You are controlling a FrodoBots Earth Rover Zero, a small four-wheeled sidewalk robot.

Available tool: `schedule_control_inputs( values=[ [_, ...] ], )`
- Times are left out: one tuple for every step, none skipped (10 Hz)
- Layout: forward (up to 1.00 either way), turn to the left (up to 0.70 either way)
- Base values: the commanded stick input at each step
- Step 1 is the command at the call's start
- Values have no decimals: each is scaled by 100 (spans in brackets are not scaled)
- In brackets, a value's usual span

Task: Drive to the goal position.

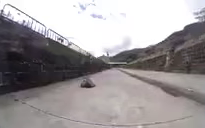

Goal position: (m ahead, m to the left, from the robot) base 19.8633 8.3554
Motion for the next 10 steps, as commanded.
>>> schedule_control_inputs(
  values=[
    [100,0],
    [100,-6],
    [100,-14],
    [100,-40],
    [100,-40],
    [100,-40],
    [100,0],
    [100,0],
    [100,0],
    [100,0]
  ],
)
